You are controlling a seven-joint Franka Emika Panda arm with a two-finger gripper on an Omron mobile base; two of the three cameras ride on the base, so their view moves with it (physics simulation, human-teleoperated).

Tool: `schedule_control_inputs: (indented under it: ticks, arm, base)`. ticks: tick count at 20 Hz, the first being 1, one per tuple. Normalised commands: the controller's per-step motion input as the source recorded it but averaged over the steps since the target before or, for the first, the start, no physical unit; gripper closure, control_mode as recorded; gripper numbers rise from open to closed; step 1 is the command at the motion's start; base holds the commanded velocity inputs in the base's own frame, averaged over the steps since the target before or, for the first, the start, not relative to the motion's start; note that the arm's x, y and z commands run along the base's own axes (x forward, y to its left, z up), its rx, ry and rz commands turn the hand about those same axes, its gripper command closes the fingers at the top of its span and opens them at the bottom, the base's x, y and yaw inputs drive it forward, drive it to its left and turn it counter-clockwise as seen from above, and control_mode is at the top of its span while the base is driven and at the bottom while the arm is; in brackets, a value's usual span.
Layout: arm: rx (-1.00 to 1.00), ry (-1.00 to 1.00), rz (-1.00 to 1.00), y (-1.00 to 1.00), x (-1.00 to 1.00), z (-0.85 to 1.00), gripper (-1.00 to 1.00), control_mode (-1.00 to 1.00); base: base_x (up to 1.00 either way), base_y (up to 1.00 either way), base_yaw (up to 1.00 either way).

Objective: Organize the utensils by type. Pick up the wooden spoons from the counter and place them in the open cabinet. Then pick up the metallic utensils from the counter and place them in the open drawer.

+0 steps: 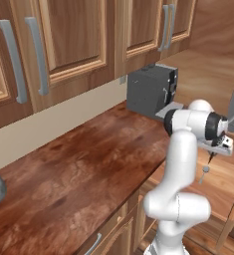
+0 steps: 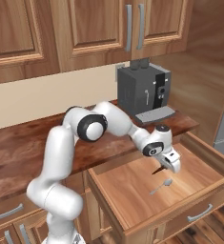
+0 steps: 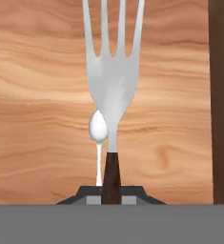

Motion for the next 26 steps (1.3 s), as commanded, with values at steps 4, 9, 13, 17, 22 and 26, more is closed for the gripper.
schedule_control_inputs:
  ticks: [4,9,13,17,22,26]
  arm:
    - [0.00,0.01,-0.32,-0.23,0.05,-0.51,1.00,-1.00]
    - [0.00,0.00,-0.22,-0.07,0.19,-0.49,1.00,-1.00]
    - [0.00,0.00,-0.17,-0.02,0.21,-0.43,1.00,-1.00]
    - [0.00,0.00,-0.11,-0.01,0.18,-0.26,1.00,-1.00]
    - [0.00,0.00,-0.07,-0.03,0.28,-0.23,1.00,-1.00]
    - [0.00,0.00,-0.02,-0.01,0.34,-0.39,1.00,-1.00]
  base:
    - [0.00,0.00,0.00]
    - [0.00,0.00,0.00]
    - [0.00,0.00,0.00]
    - [0.00,0.00,0.00]
    - [0.00,0.00,0.00]
    - [0.00,0.00,0.00]
